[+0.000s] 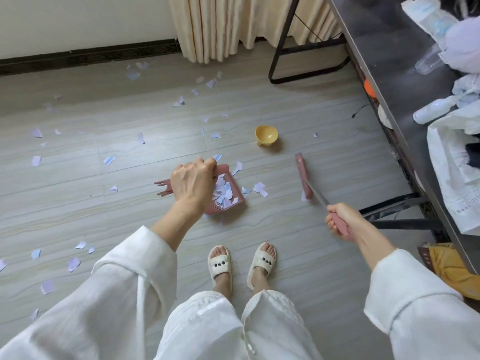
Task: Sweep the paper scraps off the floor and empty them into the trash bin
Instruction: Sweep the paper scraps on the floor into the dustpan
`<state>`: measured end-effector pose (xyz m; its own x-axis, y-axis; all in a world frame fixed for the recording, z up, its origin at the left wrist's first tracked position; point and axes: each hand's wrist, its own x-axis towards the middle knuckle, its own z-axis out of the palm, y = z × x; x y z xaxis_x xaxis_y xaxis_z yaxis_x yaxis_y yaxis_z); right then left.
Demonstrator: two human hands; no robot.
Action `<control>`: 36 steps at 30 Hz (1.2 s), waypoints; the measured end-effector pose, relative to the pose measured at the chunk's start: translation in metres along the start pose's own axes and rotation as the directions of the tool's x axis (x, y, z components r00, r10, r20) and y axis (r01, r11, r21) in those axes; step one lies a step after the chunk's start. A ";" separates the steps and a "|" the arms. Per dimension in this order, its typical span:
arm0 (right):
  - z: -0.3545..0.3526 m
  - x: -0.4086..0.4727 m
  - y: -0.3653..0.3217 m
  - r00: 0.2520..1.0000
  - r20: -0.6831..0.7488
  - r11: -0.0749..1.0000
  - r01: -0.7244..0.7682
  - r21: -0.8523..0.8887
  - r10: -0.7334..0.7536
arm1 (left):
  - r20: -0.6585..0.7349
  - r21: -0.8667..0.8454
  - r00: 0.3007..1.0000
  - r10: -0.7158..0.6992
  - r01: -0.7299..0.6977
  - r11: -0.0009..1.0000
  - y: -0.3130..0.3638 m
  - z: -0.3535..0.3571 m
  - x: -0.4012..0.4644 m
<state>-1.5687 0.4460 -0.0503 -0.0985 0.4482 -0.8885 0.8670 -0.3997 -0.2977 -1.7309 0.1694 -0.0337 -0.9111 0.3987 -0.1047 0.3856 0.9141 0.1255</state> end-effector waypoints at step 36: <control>0.032 -0.009 0.010 0.978 0.206 0.966 0.036 -0.256 0.019 | -0.234 -0.174 0.919 -0.317 0.281 0.944 -0.012 -0.037 0.024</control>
<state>-1.5747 0.4120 -0.0567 -0.1810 0.2659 -0.9469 0.9591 -0.1652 -0.2297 -1.7630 0.1651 -0.0016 -0.9937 0.0597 0.0947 0.0826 0.9619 0.2607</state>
